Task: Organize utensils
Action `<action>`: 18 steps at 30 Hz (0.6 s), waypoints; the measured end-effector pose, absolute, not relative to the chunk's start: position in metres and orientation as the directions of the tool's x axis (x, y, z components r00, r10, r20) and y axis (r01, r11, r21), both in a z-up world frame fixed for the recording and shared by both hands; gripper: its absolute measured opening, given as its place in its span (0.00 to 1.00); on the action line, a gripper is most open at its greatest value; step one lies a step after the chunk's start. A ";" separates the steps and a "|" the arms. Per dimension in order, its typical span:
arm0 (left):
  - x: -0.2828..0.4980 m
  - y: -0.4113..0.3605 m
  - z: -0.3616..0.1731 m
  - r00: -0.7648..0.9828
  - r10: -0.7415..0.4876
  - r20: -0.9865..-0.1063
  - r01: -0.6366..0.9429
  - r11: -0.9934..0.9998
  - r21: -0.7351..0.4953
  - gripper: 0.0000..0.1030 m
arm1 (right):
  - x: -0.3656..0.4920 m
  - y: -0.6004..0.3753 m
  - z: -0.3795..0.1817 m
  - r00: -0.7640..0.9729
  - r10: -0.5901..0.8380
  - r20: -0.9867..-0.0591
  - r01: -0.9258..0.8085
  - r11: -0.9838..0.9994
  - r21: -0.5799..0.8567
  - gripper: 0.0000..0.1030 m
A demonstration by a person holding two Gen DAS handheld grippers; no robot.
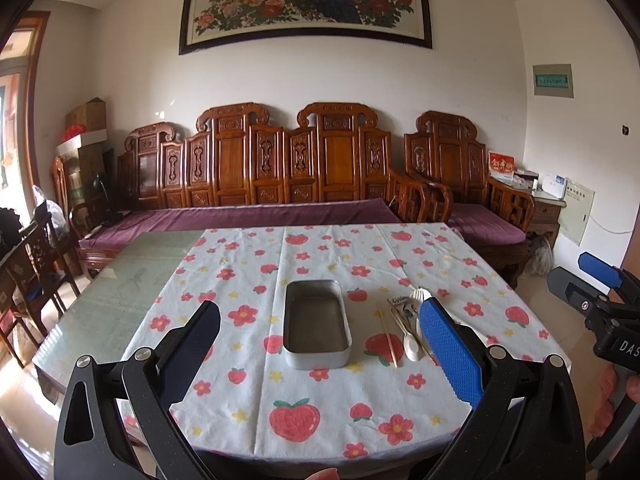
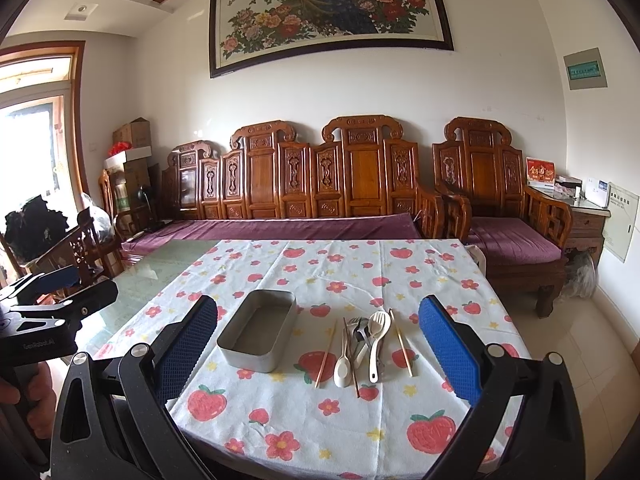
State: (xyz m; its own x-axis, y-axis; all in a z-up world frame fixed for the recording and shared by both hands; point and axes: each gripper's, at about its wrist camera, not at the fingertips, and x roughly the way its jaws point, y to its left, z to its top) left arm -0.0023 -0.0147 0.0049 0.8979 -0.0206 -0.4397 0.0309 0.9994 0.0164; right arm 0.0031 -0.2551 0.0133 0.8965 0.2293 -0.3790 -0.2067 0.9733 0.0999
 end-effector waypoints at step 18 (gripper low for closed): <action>0.045 -0.015 -0.051 0.819 -0.047 -0.572 0.060 0.998 0.003 0.94 | 0.048 -0.277 -0.050 0.854 0.206 -0.479 -0.160 0.978 0.134 0.98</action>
State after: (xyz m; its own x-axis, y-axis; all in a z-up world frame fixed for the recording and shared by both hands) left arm 0.0449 -0.0146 -0.0512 0.8188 -0.0472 -0.5722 0.0595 0.9982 0.0028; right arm 0.0477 -0.2768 -0.0502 0.8537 0.2055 -0.4785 -0.1600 0.9779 0.1345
